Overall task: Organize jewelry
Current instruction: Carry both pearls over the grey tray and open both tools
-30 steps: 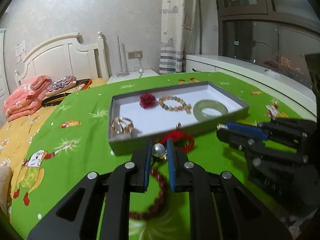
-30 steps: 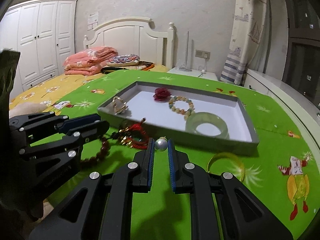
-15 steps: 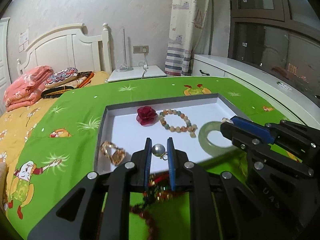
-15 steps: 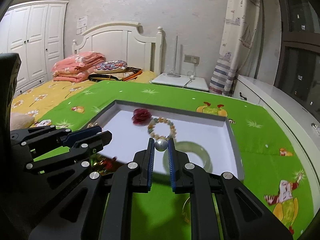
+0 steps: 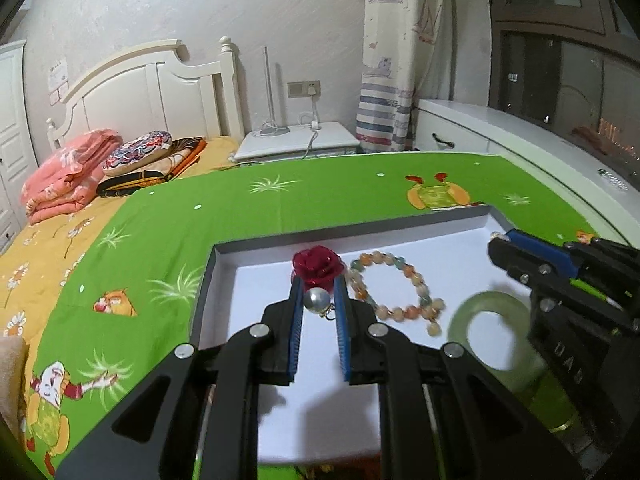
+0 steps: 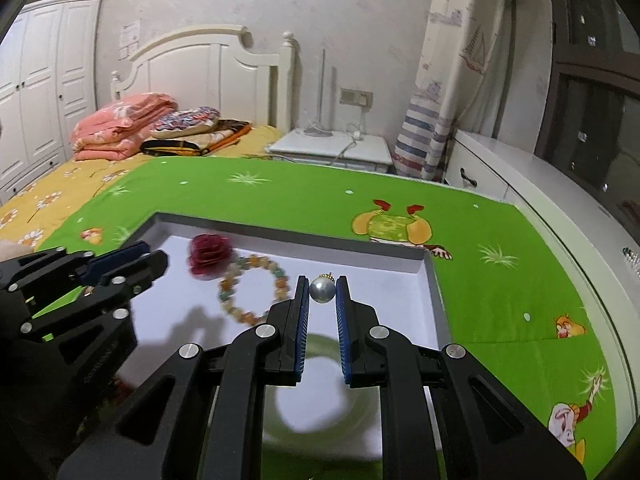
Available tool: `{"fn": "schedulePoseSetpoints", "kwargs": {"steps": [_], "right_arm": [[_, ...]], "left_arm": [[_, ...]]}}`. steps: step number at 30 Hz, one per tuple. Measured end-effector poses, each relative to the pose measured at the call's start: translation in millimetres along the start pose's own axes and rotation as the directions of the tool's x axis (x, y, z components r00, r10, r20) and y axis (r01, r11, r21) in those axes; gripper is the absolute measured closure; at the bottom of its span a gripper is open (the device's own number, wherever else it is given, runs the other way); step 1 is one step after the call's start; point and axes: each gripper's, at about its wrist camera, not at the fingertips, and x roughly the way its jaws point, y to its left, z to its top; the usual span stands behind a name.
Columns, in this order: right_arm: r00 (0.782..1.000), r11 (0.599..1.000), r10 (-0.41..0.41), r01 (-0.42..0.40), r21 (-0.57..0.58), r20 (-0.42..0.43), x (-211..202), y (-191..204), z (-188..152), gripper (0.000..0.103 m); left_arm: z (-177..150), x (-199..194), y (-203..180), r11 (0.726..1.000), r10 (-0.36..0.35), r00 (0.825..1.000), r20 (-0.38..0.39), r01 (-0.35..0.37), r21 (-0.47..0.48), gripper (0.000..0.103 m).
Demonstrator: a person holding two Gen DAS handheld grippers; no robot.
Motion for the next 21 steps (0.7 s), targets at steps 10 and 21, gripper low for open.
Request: {"fn": "schedulePoseSetpoints", "kwargs": {"steps": [10, 21], "right_arm": [[0.997, 0.997, -0.005, 0.011, 0.082, -0.071, 29.7, -20.8, 8.5, 0.087], [0.998, 0.997, 0.026, -0.022, 0.076, -0.050, 14.1, -19.7, 10.3, 0.056]], "left_arm": [[5.6, 19.5, 8.9, 0.999, 0.014, 0.999, -0.046, -0.016, -0.041, 0.086], [6.8, 5.7, 16.7, 0.997, -0.014, 0.999, -0.035, 0.011, -0.079, 0.017]]}}
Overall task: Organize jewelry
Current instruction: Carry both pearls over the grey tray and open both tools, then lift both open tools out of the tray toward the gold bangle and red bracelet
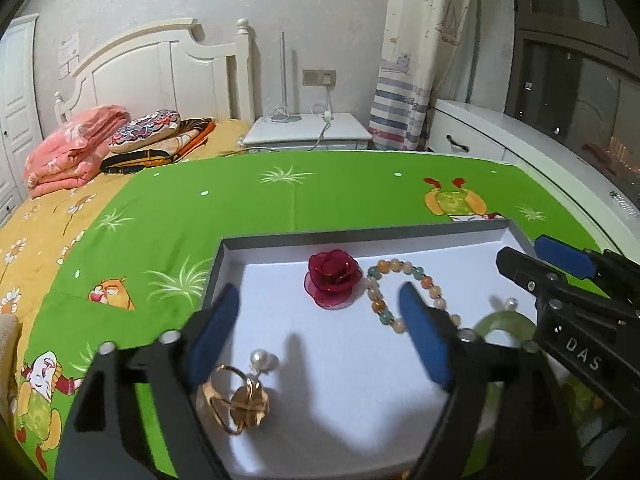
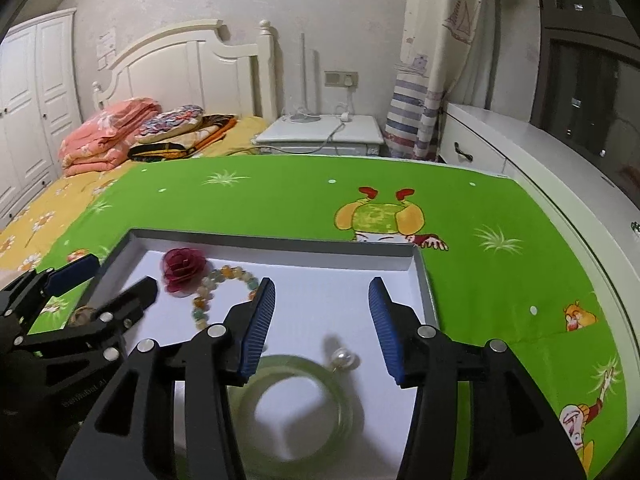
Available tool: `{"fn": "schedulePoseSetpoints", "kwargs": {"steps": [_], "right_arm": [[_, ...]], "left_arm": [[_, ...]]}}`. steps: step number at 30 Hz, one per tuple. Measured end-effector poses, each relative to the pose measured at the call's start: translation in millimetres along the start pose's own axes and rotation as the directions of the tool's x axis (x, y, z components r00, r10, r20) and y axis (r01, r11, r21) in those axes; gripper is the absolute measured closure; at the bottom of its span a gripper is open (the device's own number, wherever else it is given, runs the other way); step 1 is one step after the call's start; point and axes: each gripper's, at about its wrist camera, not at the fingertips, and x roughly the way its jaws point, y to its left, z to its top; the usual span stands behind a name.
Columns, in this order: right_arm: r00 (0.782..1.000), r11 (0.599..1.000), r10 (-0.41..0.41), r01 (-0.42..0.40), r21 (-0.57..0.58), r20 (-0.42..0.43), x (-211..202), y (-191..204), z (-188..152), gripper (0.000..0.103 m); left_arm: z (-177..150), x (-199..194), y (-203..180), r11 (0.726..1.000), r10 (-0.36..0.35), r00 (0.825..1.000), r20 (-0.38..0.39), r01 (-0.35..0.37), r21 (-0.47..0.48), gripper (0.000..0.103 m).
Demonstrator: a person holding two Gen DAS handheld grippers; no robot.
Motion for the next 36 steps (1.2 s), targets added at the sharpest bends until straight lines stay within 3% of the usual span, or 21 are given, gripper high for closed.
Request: {"fn": "schedulePoseSetpoints", "kwargs": {"steps": [2, 10, 20, 28, 36], "right_arm": [[1.000, 1.000, 0.013, -0.012, -0.012, 0.012, -10.7, 0.9, -3.7, 0.054], [0.996, 0.997, 0.040, -0.036, -0.062, 0.073, -65.4, -2.0, -46.1, 0.051], [0.997, 0.993, 0.068, -0.066, -0.100, 0.019, -87.6, -4.2, -88.7, 0.051], [0.992, 0.982, 0.069, -0.087, -0.168, -0.106, -71.9, 9.2, -106.6, 0.051], [0.986, 0.986, 0.110, -0.124, -0.114, -0.124, -76.3, 4.7, -125.6, 0.059]], "left_arm": [[-3.2, -11.7, 0.6, 1.000, -0.006, 1.000, 0.018, 0.006, -0.002, 0.009], [-36.5, -69.3, 3.3, 1.000, -0.013, 0.995, 0.095, 0.012, 0.008, 0.005], [-92.0, -112.4, 22.1, 0.996, 0.051, 0.989, 0.135, -0.060, 0.059, 0.005], [-129.7, -125.0, 40.8, 0.997, 0.059, 0.991, 0.120, -0.065, 0.047, 0.005], [-149.2, -129.3, 50.4, 0.996, 0.055, 0.991, 0.121, -0.062, 0.057, 0.005]]}}
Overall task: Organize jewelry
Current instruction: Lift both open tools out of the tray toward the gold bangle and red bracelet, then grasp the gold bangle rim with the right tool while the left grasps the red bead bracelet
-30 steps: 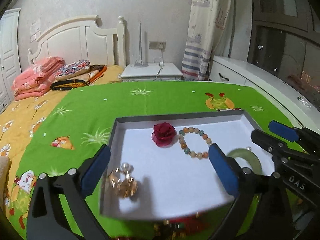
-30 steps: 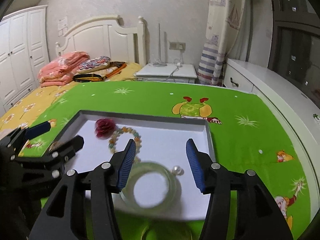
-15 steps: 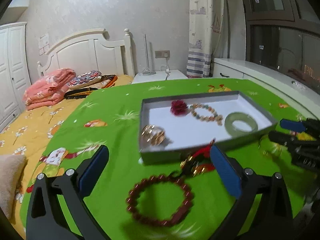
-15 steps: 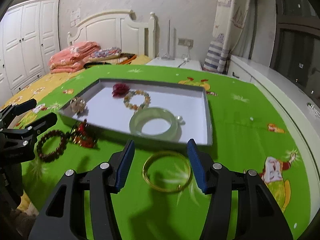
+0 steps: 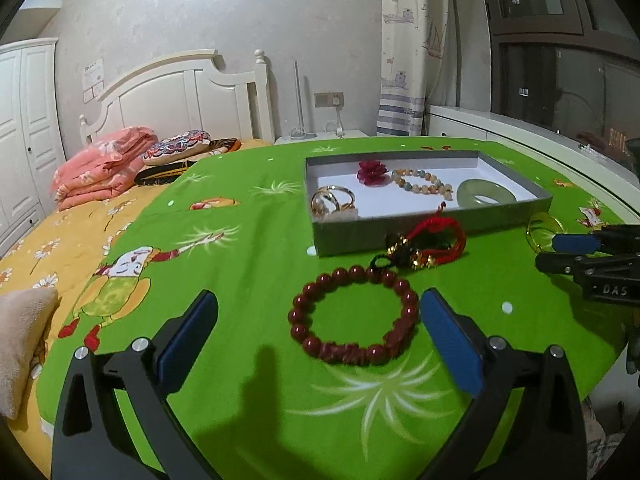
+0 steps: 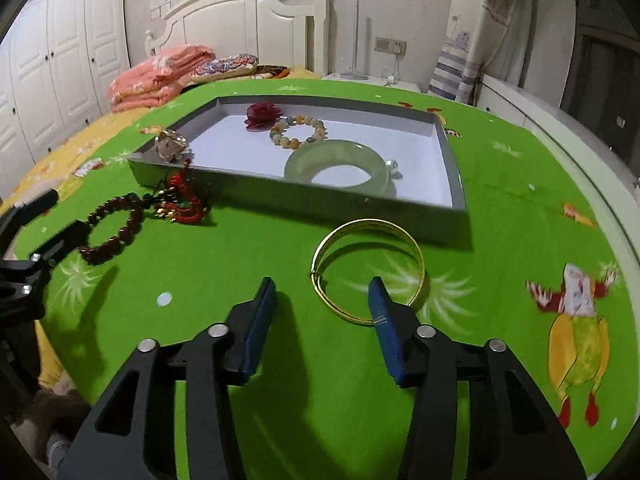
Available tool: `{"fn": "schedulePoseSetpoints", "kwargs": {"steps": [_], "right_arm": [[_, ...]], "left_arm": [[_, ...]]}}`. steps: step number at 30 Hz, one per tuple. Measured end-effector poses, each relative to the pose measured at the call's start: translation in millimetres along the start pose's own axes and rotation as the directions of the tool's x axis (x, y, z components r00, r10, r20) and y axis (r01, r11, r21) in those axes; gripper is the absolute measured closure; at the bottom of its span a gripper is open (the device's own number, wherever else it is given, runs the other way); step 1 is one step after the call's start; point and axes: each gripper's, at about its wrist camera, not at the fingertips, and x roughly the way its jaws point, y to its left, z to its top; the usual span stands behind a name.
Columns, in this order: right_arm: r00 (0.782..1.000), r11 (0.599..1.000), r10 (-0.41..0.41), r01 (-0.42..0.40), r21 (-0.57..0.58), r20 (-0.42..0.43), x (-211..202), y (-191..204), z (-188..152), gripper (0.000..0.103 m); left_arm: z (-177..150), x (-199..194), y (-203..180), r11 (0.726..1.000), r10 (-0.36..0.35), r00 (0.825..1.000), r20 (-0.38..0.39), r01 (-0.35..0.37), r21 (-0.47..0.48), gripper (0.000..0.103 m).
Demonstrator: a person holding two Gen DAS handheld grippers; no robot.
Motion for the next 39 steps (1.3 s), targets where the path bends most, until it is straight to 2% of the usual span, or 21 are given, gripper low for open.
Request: {"fn": "schedulePoseSetpoints", "kwargs": {"steps": [5, 9, 13, 18, 22, 24, 27, 33, 37, 39], "right_arm": [[1.000, 1.000, 0.019, -0.019, -0.009, 0.013, -15.1, 10.7, -15.4, 0.065], [0.997, 0.997, 0.069, -0.068, -0.032, 0.023, -24.3, 20.9, -23.2, 0.066], [0.998, 0.999, 0.052, -0.052, -0.007, 0.034, -23.8, 18.4, -21.1, 0.070], [0.999, 1.000, 0.031, -0.031, 0.004, 0.029, -21.0, 12.0, -20.1, 0.081], [0.999, 0.999, 0.005, -0.003, -0.038, 0.047, -22.0, 12.9, -23.6, 0.088], [0.998, 0.998, -0.011, 0.015, -0.057, 0.063, -22.2, 16.0, -25.7, 0.097], [0.994, 0.994, -0.052, 0.061, -0.094, 0.093, -22.7, 24.6, -29.4, 0.098], [0.992, 0.994, -0.021, 0.034, -0.106, 0.124, -24.6, 39.3, -35.0, 0.098], [0.992, 0.992, -0.003, 0.019, -0.122, 0.127, -24.7, 49.0, -34.9, 0.098], [0.992, 0.993, 0.001, 0.014, -0.119, 0.128, -24.9, 49.0, -35.0, 0.098]], "left_arm": [[-5.4, -3.0, -3.1, 1.000, -0.012, 1.000, 0.001, 0.012, 0.012, 0.005], [-7.9, -4.0, -6.7, 0.999, -0.023, 1.000, 0.004, 0.023, 0.029, 0.005], [-9.7, -5.3, -8.3, 0.999, -0.026, 1.000, 0.010, 0.026, 0.035, 0.005], [-10.9, -5.2, -6.4, 0.999, -0.037, 0.999, 0.017, 0.037, 0.022, 0.005], [-11.3, -7.0, -4.3, 0.999, -0.053, 0.998, 0.026, 0.053, 0.010, 0.005], [-11.4, -7.9, -2.6, 0.998, -0.069, 0.997, 0.028, 0.069, 0.001, 0.005], [-11.8, -7.1, -1.6, 0.996, -0.092, 0.996, 0.023, 0.092, -0.009, 0.005], [-8.5, -5.0, -10.2, 0.990, -0.140, 0.990, 0.010, 0.140, 0.014, 0.006], [-3.6, 3.4, -22.7, 0.987, -0.144, 0.989, -0.027, 0.145, 0.067, 0.021], [-1.9, 7.6, -25.5, 0.986, -0.145, 0.988, -0.043, 0.148, 0.079, 0.023]]}}
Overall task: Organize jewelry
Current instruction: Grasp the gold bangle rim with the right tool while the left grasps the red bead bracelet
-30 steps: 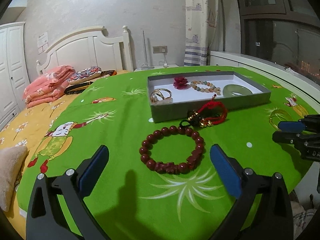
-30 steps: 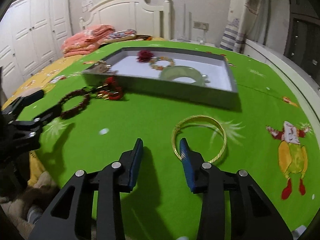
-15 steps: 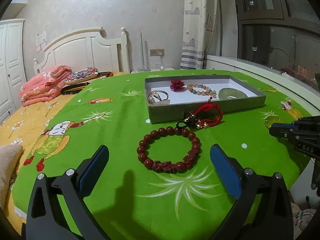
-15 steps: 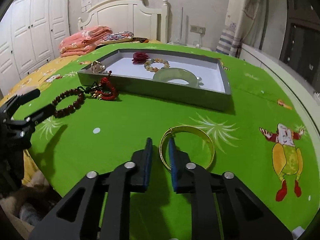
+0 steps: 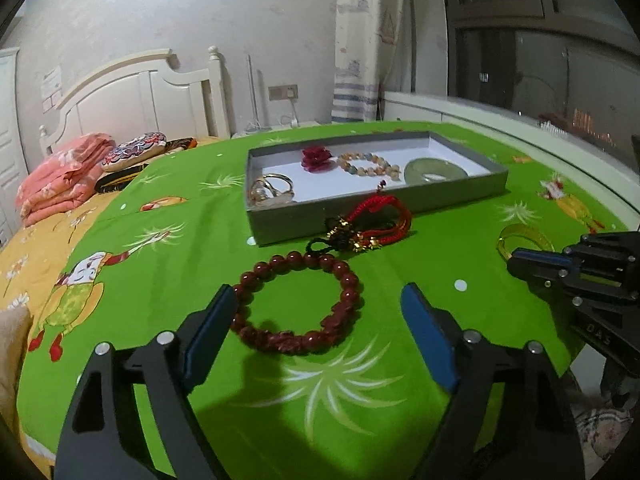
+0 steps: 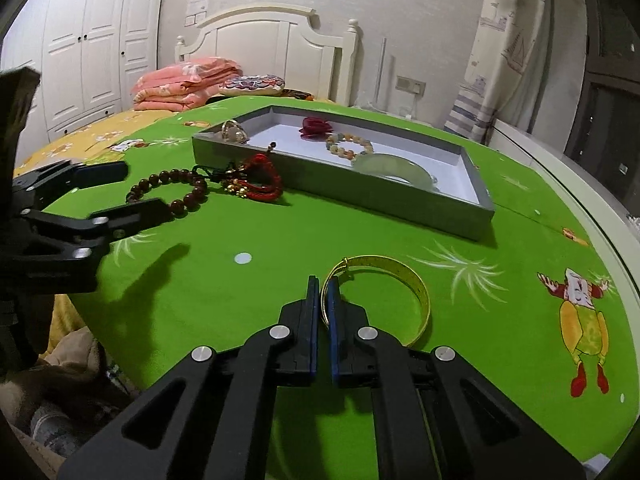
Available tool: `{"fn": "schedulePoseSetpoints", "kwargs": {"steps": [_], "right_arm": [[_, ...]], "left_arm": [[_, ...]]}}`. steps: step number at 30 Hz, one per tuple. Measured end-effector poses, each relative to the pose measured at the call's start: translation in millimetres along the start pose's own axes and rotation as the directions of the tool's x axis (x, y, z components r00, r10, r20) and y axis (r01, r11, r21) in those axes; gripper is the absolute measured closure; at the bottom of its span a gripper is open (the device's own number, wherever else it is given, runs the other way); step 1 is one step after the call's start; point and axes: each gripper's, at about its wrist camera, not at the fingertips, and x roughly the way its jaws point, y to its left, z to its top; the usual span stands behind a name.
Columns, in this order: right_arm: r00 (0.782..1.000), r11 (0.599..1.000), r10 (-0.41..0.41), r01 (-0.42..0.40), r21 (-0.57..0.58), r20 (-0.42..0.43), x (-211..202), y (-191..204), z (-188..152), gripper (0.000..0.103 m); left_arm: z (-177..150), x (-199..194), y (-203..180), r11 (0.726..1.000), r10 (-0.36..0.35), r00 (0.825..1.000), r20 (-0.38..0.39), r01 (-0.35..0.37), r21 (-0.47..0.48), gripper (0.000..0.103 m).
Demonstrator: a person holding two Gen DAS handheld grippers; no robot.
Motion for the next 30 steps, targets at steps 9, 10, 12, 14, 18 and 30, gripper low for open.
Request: {"fn": "schedulePoseSetpoints", "kwargs": {"steps": [9, 10, 12, 14, 18, 30], "right_arm": [[1.000, 1.000, 0.014, -0.014, 0.016, -0.001, -1.5, -0.5, -0.7, 0.098], [1.000, 1.000, 0.014, -0.014, 0.017, -0.001, -1.7, -0.6, -1.0, 0.098], [1.000, 1.000, 0.014, -0.014, 0.017, -0.001, -1.8, -0.7, -1.2, 0.098], [1.000, 1.000, 0.014, -0.014, 0.016, -0.001, -1.7, -0.7, -1.1, 0.098], [1.000, 0.999, 0.021, -0.021, 0.025, -0.005, -1.9, -1.6, -1.0, 0.098], [0.997, 0.996, 0.079, -0.078, 0.040, -0.026, -6.0, -9.3, -3.0, 0.097]], "left_arm": [[2.3, 21.5, 1.8, 0.997, -0.081, 0.994, -0.067, 0.082, 0.011, 0.062], [2.1, 21.4, 2.4, 0.996, -0.087, 0.994, -0.067, 0.087, 0.009, 0.063], [0.4, 18.6, 2.7, 0.995, -0.101, 0.992, -0.070, 0.102, 0.014, 0.068], [-2.4, 14.4, 3.1, 0.993, -0.118, 0.991, -0.070, 0.119, 0.010, 0.073], [-6.7, 6.9, 1.2, 0.990, -0.138, 0.988, -0.064, 0.139, 0.006, 0.074], [-10.3, 3.5, -10.2, 0.981, -0.176, 0.982, -0.066, 0.181, 0.065, 0.088]]}}
